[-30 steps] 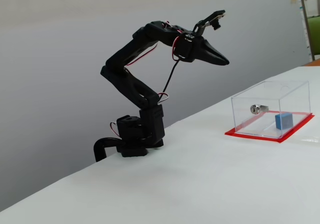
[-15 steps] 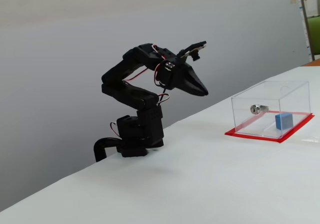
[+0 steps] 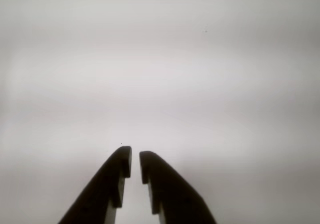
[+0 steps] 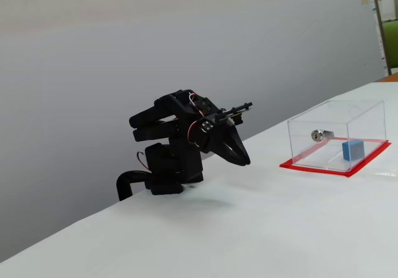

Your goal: Pick the blue lego brick and place it into the transparent box

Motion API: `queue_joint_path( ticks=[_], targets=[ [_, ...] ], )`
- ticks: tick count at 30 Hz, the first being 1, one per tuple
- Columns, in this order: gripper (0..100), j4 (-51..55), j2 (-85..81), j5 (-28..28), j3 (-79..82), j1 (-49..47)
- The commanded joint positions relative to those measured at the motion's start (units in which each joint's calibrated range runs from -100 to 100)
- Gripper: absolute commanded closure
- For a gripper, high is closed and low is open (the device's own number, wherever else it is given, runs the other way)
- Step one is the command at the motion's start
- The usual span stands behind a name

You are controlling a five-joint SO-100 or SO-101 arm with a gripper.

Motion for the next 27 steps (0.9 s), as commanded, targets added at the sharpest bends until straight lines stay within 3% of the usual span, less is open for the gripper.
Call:
queue_joint_path(
  ticks=[1, 19, 27],
  targets=[
    [98, -0.80, -3.64, -0.04, 3.23, 0.55],
    [98, -2.19, -3.97, 0.02, 11.54, 1.73],
    [98, 2.94, -3.97, 0.54, 9.74, 1.81]
  ],
)
